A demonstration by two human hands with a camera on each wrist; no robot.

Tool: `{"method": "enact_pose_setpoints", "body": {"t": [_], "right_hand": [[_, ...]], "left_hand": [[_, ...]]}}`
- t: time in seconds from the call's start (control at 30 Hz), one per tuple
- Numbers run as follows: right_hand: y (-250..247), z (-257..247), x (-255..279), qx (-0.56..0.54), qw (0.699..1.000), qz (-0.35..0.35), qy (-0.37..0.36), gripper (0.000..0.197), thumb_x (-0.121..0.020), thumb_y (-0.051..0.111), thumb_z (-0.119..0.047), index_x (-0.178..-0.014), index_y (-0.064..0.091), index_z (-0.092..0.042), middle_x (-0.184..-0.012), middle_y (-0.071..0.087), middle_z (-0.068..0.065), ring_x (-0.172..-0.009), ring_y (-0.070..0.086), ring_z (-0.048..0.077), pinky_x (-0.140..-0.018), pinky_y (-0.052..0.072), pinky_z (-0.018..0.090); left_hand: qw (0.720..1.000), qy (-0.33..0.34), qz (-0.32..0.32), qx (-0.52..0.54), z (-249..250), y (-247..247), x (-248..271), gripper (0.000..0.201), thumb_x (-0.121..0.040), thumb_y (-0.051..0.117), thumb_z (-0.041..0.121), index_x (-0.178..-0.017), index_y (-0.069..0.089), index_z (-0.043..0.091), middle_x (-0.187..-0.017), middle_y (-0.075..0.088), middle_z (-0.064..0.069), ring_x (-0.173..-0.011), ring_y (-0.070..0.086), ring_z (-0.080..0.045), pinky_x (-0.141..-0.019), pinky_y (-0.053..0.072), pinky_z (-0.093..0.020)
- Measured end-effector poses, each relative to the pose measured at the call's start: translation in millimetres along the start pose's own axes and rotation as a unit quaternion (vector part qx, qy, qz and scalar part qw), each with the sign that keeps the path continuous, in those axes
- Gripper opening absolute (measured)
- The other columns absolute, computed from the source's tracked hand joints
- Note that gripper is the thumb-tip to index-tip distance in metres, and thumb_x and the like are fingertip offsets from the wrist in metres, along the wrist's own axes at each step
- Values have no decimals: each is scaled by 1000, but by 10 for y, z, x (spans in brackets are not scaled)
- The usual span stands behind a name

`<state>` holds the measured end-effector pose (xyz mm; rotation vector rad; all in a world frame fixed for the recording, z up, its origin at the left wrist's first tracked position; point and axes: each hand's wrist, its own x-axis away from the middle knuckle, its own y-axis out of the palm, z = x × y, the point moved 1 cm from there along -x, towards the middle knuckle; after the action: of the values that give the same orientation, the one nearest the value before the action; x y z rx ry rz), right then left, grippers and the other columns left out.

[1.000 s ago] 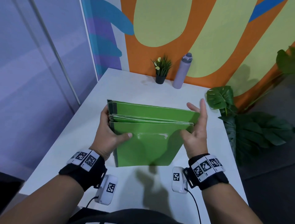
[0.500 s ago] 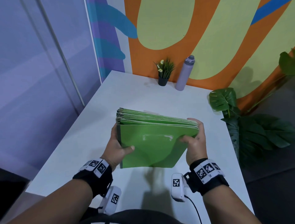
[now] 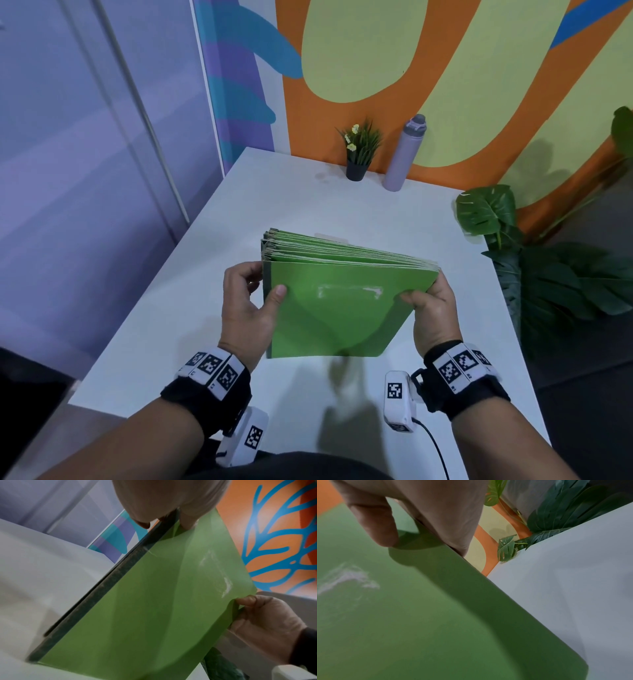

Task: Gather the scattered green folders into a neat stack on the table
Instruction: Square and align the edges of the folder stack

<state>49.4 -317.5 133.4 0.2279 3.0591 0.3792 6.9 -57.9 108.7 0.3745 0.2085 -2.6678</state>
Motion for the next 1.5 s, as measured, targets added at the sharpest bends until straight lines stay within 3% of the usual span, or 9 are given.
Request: {"method": "enact_pose_setpoints", "body": {"t": [0.23,0.37,0.53,0.73,0.87,0.97,1.07,1.3,1.5], "right_hand": [[5,9,6,-13,1000,10,11,52,-65,37,27,-87,62,-13,-71,69,-4,-69,63,15,-65,50,24],[-18,-7,-5,-22,999,16,20,51,-64,38,26,-83,63,-13,-70,70,-2,-67,64,16,-63,52,23],[-24,-32,-5,-38,998,21,34,56,-64,36,26,-74,68,-19,-68,70,-2,-64,66,15,-59,52,21],[44,-24,8,-36,998,17,44,50,-66,34,28,-86,59,-10,-64,70,-5,-60,66,12,-57,52,19],[60,5,-4,-34,998,25,43,49,-65,35,28,-87,59,-9,-65,71,-4,-60,66,12,-57,52,20],[32,29,-11,-25,999,21,36,50,-64,37,28,-88,61,-10,-68,71,-4,-64,67,13,-60,53,21],[-13,60,-13,-11,999,15,26,50,-62,41,25,-82,65,-13,-71,71,-2,-68,65,16,-64,52,23],[-40,107,-41,-11,1000,-2,23,52,-62,41,24,-76,67,-19,-71,71,-1,-69,65,18,-66,51,26],[-46,68,-41,-18,999,-26,20,45,-57,47,13,-78,70,-20,-73,72,-1,-72,66,18,-65,53,23]], "left_hand": [[998,-25,-37,33,-21,10,-56,41,-79,67,26,-108,48,48,-126,46,-3,-100,61,-23,-84,54,-35],[994,-47,-50,88,-2,-12,-73,22,-91,49,36,-113,53,37,-124,57,-9,-100,57,-8,-87,47,-25],[997,-43,-45,52,-36,-104,-243,27,-94,45,27,-101,62,46,-118,62,-15,-101,61,-21,-92,49,-38],[992,-36,-48,113,-20,-27,-161,44,-92,37,62,-117,53,30,-121,58,-7,-107,57,-15,-95,47,-33],[993,-36,-52,99,-12,63,-102,51,-83,41,75,-117,48,38,-130,51,-12,-112,54,-11,-93,46,-26],[999,-4,-39,38,-11,27,-104,22,-90,47,57,-111,48,55,-126,51,-12,-112,55,-20,-96,46,-35],[999,2,-20,27,-28,6,-101,17,-90,49,43,-107,50,44,-116,56,-15,-102,58,-21,-91,50,-41],[997,-24,-22,71,-21,-9,-108,23,-99,34,35,-110,54,33,-119,59,-8,-107,54,-13,-94,42,-27],[998,-11,-11,62,-23,-135,-248,47,-96,51,3,-95,66,47,-107,68,-8,-98,63,-16,-90,50,-28]]}}
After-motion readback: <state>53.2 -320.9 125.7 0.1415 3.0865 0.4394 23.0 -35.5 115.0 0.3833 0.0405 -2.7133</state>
